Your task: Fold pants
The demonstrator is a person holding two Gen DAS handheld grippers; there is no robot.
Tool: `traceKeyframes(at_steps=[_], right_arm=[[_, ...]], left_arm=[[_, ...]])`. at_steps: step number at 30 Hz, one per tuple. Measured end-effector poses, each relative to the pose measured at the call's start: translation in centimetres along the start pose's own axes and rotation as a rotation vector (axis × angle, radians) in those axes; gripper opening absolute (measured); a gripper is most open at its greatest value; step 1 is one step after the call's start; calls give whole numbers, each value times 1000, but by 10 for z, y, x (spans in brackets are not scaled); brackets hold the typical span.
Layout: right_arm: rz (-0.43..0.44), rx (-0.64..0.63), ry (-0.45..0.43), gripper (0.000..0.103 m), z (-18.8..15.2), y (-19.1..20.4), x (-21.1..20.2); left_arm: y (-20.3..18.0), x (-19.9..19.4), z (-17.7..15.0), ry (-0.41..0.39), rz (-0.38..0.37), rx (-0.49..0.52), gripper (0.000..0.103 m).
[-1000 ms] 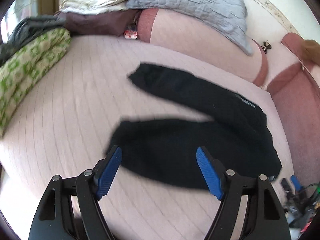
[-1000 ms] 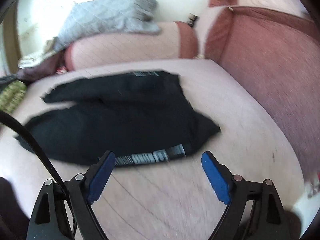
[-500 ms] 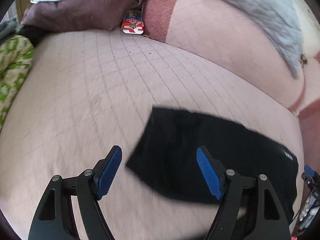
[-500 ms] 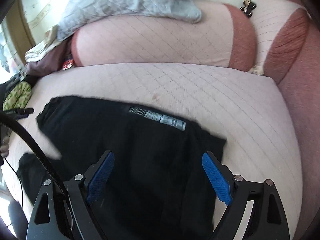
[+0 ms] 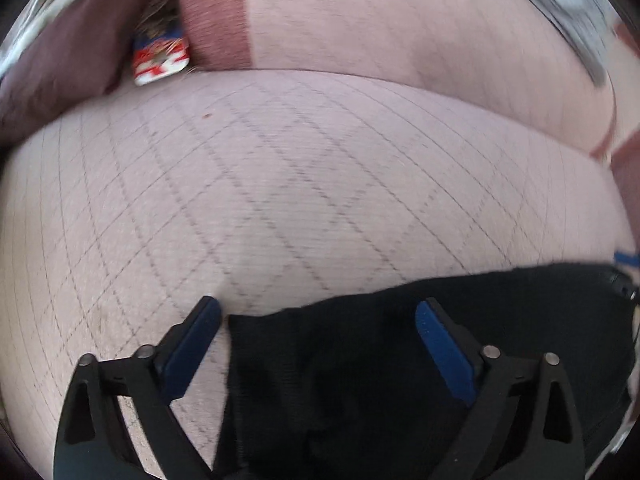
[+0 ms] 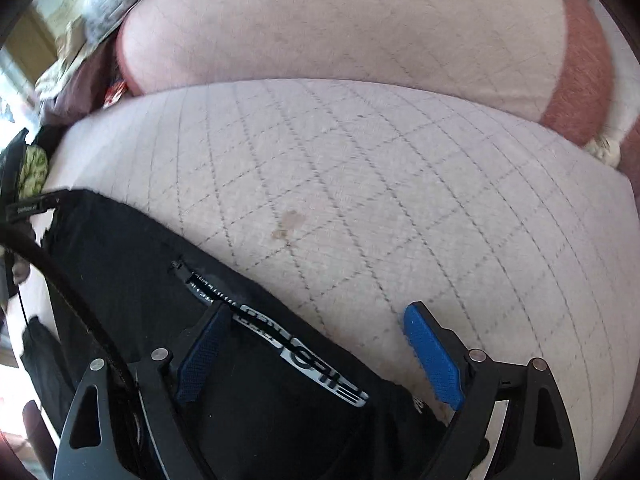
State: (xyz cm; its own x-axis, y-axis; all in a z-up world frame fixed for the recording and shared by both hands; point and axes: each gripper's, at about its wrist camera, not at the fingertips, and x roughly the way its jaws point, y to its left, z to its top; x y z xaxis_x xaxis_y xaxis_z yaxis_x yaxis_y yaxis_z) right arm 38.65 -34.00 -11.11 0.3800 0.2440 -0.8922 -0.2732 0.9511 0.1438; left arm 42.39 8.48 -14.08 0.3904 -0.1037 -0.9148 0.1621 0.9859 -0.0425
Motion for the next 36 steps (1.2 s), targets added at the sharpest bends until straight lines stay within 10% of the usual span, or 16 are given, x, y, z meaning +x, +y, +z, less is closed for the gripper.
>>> traceKeyframes(at_steps=[2,5,15,24,36], right_arm=[[-16,-32,10,86,0,6,3],[60,-34,21,10,0,17,-2],[13,-5,-83,6,-31,67,-67],[29,-20,-132,5,-139,106,-142],[68,33,-15,7,-284,133,-126]], left_arm=[[-8,-8,-1,-28,-39,37,23],[-10,-17,2,-18,-117,13,13],[-25,-121,-35,-192,-63,25,14],[-30,-193,-148,-292,-30,38,16],[-15,-187,-273,-129,9,-18,41]])
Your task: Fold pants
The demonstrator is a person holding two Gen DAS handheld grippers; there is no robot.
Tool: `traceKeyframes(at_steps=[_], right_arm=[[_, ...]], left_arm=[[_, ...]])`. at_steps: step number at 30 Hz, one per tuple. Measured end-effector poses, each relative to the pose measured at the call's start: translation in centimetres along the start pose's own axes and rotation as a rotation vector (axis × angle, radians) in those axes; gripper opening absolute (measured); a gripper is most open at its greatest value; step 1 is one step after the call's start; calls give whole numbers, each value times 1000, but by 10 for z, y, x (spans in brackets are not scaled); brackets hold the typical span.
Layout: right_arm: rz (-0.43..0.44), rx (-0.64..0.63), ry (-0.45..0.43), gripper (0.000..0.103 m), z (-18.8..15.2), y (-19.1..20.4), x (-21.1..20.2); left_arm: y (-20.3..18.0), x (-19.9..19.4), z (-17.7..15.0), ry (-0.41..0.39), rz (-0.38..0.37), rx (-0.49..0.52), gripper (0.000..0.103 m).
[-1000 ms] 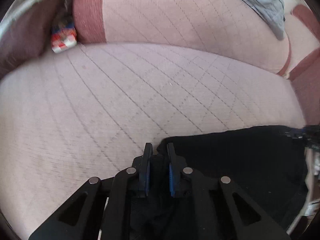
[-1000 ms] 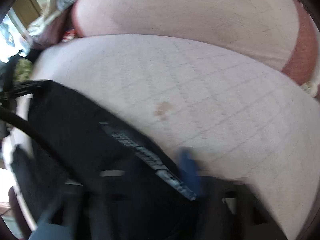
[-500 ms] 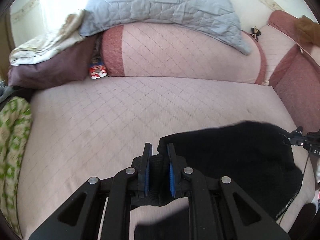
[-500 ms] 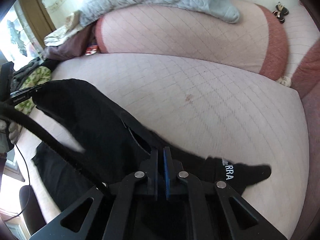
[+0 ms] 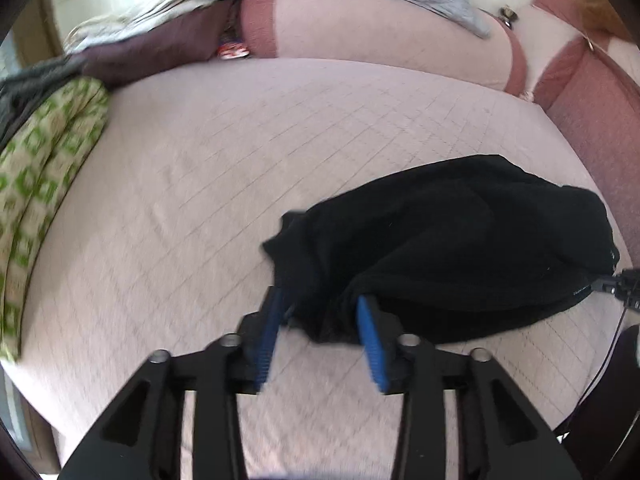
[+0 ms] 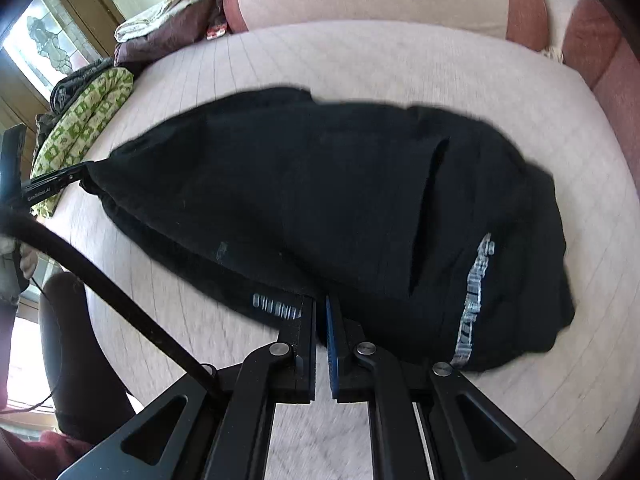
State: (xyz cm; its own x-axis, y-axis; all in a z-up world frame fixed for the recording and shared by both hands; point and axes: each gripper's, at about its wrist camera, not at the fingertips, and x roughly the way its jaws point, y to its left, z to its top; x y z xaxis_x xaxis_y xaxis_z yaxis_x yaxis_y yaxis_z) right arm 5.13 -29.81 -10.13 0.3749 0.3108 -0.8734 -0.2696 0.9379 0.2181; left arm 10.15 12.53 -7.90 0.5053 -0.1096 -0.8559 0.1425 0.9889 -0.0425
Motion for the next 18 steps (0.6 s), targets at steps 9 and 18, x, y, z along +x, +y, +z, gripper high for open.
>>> traceKeyframes(at_steps=[9,18], right_arm=[[-36,84,-68,27,-21,-23,-60],[-134,334,-204,58,-15,-78,-76]], left_arm=[[61,-46,-26,-16,47,-186,43],[14,26,0,114,45,-174,54]])
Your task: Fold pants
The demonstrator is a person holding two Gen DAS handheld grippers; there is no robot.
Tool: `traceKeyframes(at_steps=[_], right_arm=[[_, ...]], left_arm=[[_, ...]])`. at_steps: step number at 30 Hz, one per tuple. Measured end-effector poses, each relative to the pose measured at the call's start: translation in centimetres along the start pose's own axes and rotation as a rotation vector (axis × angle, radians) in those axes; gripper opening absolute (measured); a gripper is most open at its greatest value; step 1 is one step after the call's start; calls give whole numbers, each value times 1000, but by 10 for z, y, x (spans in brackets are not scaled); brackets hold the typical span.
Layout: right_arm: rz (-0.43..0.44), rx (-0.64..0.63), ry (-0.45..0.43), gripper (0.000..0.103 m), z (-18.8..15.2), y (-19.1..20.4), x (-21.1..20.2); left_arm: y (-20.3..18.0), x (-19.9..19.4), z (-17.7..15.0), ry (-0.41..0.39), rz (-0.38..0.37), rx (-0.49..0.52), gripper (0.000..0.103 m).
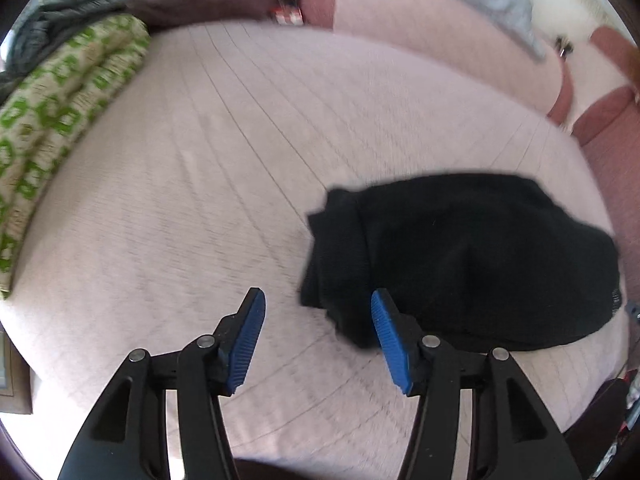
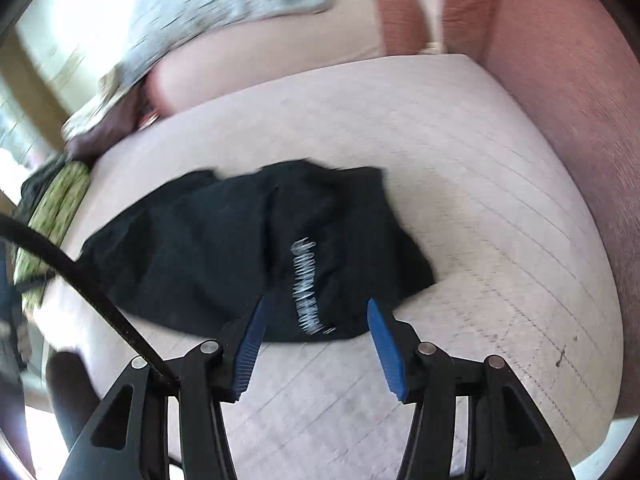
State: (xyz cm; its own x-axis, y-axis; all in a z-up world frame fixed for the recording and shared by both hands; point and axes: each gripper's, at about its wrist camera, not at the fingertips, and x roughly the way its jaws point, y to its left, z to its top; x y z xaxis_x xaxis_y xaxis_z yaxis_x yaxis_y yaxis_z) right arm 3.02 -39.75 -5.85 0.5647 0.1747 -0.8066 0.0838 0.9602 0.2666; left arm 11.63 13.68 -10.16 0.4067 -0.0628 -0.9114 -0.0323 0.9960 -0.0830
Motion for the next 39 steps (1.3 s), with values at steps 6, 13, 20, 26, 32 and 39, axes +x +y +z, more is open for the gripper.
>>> traceKeyframes(at_steps=[6,13,20,26,32,39], right_arm=[[-32,126,-13,58,6,-25,12],[-32,35,43,7,12,-2,35],[-146,83,24,5,17,-31,14],[-398,137,12,2,6,-55,9],[-211,-26,-126,32,22,21,-36],[195,-386,-9,54,22,218,16]], left_arm=[[-25,12,-7,10,168,94,42],[-8,-32,6,-102,94,-24,42],[2,-46,17,-163,54,-94,43],[20,-27,18,-163,10,-218,44],[48,-12,9,-256,22,-387,47],[83,-8,-15,-393,144,-538,47]])
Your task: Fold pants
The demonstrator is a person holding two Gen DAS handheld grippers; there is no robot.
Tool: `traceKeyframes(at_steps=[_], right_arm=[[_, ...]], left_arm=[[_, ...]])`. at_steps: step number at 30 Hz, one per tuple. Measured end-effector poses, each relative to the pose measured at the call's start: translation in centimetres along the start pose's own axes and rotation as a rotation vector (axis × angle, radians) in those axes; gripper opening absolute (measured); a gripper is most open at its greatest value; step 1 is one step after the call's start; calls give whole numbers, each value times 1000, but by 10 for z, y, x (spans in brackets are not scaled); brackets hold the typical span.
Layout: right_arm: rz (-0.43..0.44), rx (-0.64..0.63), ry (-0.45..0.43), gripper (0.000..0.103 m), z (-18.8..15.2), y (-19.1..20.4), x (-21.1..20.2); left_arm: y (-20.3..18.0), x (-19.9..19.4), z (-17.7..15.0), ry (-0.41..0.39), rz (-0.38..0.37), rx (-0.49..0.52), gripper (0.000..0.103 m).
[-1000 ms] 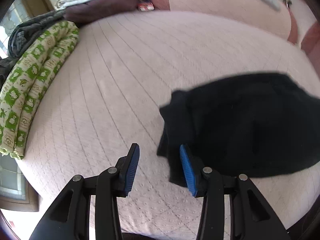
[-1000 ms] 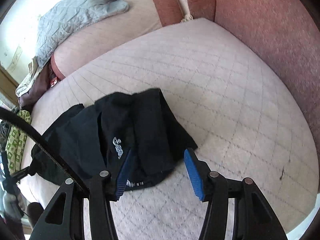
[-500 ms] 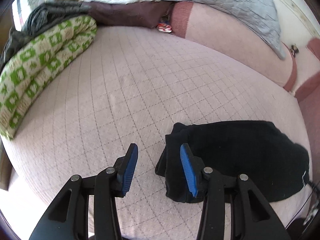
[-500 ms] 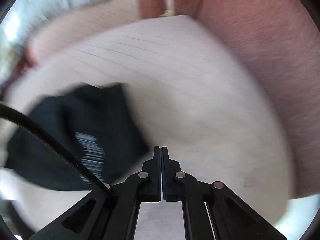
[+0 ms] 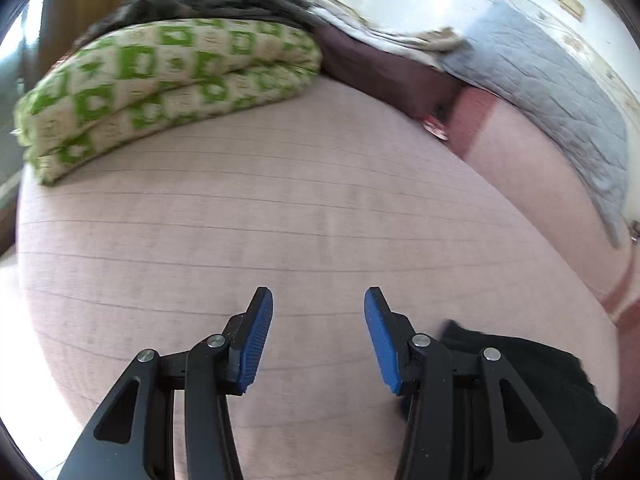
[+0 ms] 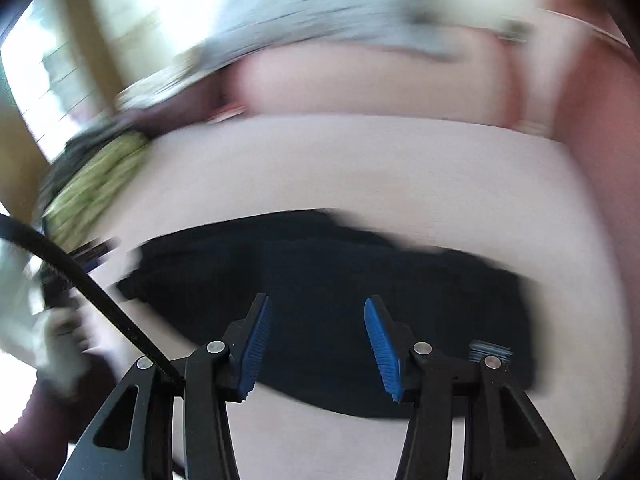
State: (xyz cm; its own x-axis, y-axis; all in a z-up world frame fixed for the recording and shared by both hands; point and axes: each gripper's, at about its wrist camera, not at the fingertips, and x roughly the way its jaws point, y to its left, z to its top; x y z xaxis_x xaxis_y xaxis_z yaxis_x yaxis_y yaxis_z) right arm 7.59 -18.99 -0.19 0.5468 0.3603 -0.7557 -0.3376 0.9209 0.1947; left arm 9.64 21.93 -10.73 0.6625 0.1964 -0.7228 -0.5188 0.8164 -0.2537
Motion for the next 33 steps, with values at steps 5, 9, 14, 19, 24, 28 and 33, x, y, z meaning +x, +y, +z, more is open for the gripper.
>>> traceKeyframes(at_steps=[5,9,14,19,24,28,33], right_arm=[[137,-218,104,53,44,118,97],[109,-319,177,53,69,176,175],[18,-325,285,32,66,189,230],[33,-245,244,17,80,181,224],[66,-153,260,25,100,181,244],[160,-86,274,59,108,187,258],[211,-13,156,59,122,177,222]], left_arm=[[22,-3,10,-40,22,-87,48],[32,-2,12,-33,-4,-125,48],[35,4,12,-4,-48,-145,49],[40,7,13,11,-73,-169,49],[43,11,13,29,-88,-183,50],[44,11,14,20,-92,-180,53],[33,4,10,-3,-104,-149,53]])
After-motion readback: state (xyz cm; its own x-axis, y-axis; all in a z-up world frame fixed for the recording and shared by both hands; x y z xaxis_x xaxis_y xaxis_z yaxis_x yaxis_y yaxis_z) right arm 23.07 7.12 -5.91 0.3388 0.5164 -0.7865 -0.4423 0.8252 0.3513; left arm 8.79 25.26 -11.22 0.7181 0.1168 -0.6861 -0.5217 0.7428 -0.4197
